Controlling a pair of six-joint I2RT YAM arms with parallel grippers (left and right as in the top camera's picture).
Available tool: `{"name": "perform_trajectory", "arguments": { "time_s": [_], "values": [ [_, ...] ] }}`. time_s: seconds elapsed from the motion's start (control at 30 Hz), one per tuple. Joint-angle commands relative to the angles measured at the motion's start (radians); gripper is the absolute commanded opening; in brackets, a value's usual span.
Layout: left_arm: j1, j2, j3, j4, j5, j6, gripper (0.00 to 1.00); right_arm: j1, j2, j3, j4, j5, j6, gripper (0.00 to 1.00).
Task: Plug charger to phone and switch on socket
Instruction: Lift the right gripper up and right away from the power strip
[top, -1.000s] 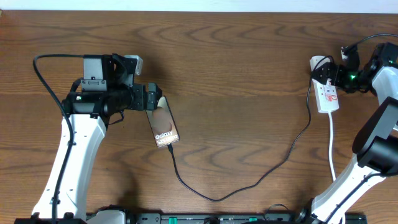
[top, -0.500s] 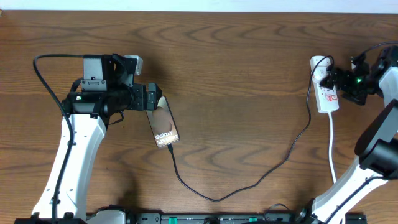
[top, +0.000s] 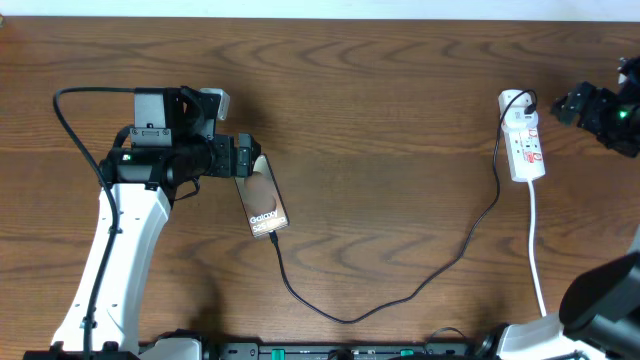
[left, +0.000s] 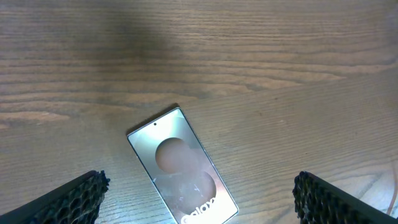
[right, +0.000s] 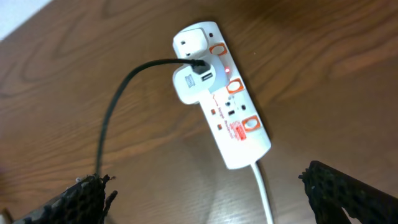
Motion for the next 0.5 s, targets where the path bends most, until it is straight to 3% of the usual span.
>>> {"name": "perform_trajectory", "arguments": {
  "time_s": [0.0, 0.47],
  "values": [
    [0.000, -0.008, 0.010, -0.003, -0.006, 0.014, 0.97, 0.003, -0.021, 0.011, -0.012, 0.002, 0.043, 0.99],
    [0.000, -0.008, 0.010, -0.003, -0.006, 0.014, 0.97, 0.003, -0.018, 0.010, -0.011, -0.006, 0.042, 0.99]
  ]
}}
